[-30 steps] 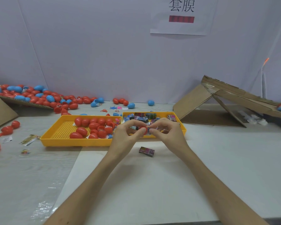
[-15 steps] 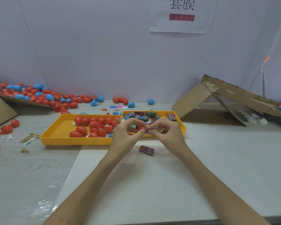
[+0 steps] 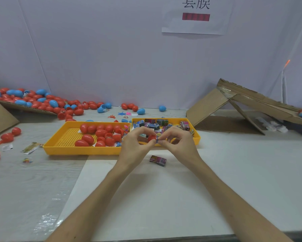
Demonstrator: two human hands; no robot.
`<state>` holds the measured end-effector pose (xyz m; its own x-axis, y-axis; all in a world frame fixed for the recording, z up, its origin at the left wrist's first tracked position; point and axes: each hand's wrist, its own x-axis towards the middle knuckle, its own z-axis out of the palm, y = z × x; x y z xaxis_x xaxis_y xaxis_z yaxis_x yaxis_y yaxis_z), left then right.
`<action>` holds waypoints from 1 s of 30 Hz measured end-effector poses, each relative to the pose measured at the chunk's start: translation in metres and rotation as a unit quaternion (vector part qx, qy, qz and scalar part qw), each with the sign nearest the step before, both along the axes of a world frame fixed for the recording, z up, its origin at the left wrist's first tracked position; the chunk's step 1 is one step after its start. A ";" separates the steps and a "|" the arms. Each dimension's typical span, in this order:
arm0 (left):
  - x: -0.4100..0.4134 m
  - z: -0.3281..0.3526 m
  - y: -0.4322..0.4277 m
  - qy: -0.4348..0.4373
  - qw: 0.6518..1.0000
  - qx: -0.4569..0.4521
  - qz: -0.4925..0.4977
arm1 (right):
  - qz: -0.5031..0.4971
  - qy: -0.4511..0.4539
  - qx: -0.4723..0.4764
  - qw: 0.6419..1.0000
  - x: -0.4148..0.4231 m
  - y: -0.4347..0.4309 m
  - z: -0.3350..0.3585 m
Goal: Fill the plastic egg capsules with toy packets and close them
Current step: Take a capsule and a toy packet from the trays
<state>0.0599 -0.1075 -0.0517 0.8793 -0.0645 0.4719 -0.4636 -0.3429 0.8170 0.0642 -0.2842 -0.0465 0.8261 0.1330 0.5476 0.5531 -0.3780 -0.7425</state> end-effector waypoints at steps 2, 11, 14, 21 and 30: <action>0.000 0.001 0.000 0.000 1.000 -0.001 -0.002 | -0.004 0.002 0.000 1.000 0.000 0.000 0.000; -0.004 0.004 0.001 0.027 0.999 -0.019 -0.029 | 0.003 0.033 0.011 0.999 0.003 -0.003 -0.001; -0.004 0.005 0.000 0.068 0.994 -0.072 -0.052 | 0.001 0.034 0.027 0.999 0.004 -0.003 0.000; -0.004 0.012 0.005 0.193 0.942 -0.258 -0.093 | 0.019 0.074 0.085 0.993 0.003 -0.003 0.002; -0.004 0.011 0.004 0.239 0.920 -0.281 -0.132 | 0.068 0.139 0.138 0.978 0.004 -0.001 0.002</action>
